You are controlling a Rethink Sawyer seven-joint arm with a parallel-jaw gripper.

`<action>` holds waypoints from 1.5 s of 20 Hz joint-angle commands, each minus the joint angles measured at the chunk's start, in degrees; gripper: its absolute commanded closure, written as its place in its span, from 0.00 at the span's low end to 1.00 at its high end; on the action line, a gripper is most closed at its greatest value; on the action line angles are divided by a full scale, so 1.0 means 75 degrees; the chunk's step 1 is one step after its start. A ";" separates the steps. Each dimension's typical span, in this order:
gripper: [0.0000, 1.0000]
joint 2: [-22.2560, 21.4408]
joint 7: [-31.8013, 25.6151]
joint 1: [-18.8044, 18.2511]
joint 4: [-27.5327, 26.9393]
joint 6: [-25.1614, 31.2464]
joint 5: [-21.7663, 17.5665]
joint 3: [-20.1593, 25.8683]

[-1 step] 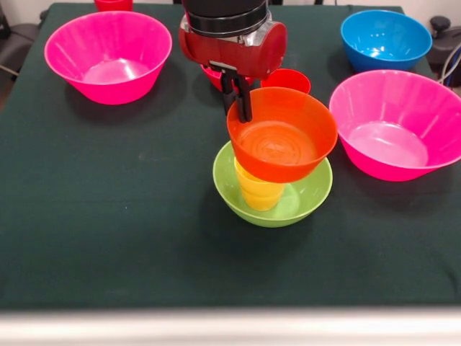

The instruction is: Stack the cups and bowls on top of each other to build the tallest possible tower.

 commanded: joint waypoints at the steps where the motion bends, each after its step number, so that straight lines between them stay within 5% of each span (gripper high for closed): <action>1: 1.00 0.0302 -0.0963 -0.0059 0.0379 0.0408 -0.0412 0.0339; 30: 1.00 0.0081 -0.1129 -0.0222 0.0616 0.0436 -0.0554 0.0369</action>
